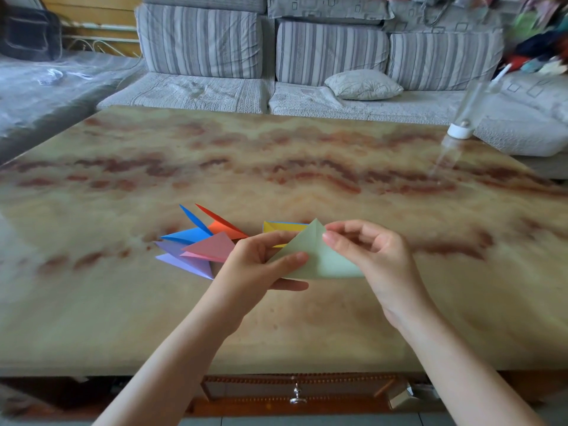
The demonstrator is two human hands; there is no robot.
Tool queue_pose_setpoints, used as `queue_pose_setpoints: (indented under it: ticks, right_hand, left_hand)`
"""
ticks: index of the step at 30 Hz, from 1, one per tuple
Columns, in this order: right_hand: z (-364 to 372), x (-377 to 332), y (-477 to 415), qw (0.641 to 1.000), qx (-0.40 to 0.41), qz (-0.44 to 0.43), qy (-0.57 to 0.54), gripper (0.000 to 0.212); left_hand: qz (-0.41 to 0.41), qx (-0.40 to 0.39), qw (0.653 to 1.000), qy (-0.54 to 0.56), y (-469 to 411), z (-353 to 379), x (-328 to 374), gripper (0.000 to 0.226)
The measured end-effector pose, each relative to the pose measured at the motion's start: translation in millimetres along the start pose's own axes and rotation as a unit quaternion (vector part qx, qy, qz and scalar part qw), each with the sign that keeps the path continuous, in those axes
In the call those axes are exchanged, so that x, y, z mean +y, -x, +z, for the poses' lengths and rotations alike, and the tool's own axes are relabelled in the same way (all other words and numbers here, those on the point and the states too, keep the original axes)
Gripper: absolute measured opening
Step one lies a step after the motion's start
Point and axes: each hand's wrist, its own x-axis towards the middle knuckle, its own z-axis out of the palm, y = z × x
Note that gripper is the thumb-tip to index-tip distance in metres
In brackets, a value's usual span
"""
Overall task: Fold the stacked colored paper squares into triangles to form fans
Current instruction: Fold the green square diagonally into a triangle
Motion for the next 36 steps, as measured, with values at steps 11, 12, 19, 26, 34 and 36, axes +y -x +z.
queue_pose_setpoints:
  ticks: [11,12,19,26,34,36]
  right_hand:
    - [-1.1,0.5,0.4,0.999,0.01,0.004,0.034,0.006]
    - [-1.0,0.5,0.4,0.999,0.01,0.005,0.035,0.007]
    - [-0.7,0.9,0.5,0.999,0.006,0.006,0.035,0.008]
    - [-2.4,0.2,0.2,0.999,0.001,-0.003,0.045,0.009]
    - [-1.8,0.3,0.4,0.998,-0.007,-0.01,0.059,0.007]
    - [-1.4,-2.5,0.9,0.999,-0.007,0.008,0.043,0.013]
  left_hand:
    - [-0.017,0.005,1.0,-0.007,0.4,2.3,-0.3,0.022]
    - [-0.018,0.005,1.0,-0.008,0.4,2.6,-0.1,0.022]
    - [-0.024,0.009,1.0,-0.014,1.1,3.3,1.2,0.022]
    - [-0.028,0.014,0.995,-0.097,3.2,6.6,3.8,0.023]
    - [-0.038,0.028,0.99,-0.131,3.5,10.3,-1.2,0.016]
    - [-0.044,0.038,0.992,-0.114,3.6,9.8,-1.0,0.016]
